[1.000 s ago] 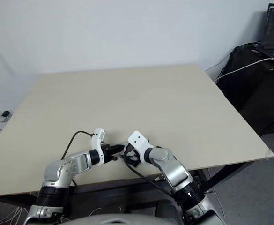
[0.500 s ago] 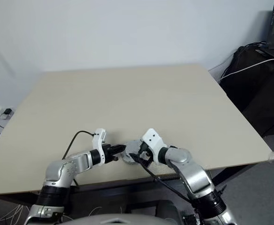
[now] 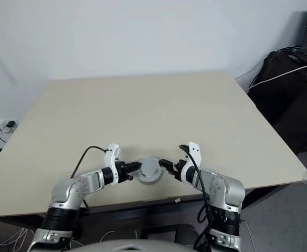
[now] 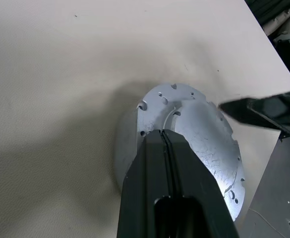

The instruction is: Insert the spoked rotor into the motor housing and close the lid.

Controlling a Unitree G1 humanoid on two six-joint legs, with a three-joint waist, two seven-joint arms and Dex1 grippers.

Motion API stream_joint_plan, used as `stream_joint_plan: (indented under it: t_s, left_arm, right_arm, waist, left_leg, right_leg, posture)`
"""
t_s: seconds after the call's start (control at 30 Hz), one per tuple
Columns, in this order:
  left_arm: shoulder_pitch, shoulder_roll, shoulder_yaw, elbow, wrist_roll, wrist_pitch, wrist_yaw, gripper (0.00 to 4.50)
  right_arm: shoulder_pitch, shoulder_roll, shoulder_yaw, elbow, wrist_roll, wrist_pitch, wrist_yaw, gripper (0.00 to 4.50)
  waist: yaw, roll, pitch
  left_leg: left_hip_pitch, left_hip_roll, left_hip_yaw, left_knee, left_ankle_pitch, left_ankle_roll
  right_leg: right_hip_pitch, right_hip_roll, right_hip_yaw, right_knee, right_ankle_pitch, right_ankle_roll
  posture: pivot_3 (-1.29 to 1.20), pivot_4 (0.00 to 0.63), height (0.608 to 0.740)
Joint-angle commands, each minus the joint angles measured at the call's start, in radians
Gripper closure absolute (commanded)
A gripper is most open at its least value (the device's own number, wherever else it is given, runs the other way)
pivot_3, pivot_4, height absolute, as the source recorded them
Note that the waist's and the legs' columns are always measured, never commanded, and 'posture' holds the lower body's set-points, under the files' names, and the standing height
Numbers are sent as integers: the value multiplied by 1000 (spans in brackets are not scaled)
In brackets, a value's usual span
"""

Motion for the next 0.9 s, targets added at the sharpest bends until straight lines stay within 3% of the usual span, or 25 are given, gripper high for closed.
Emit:
stream_joint_plan:
  t_s: [0.03,0.47,0.9]
  left_arm:
    - [14,-4,-38,22,17,18,0,4500]
    - [16,-7,-35,17,12,16,-4,4500]
    - [22,-9,-28,8,6,13,-8,4500]
  right_arm:
    - [-43,21,-62,6,52,93,9,13]
    - [-68,51,-90,128,54,106,3,13]
    - [-121,194,-115,191,84,80,-60,13]
  waist:
    - [0,1,0]
    - [-10,6,-3]
    - [-15,7,-4]
  left_leg:
    - [0,0,0,0,1,1]
    - [0,0,1,0,2,5]
    - [0,-2,0,0,2,6]
  right_leg:
    - [0,0,0,0,0,0]
    - [0,0,0,0,-1,2]
    - [0,-1,1,0,0,0]
  posture:
    - [0,0,740]
    - [0,0,740]
    - [0,0,740]
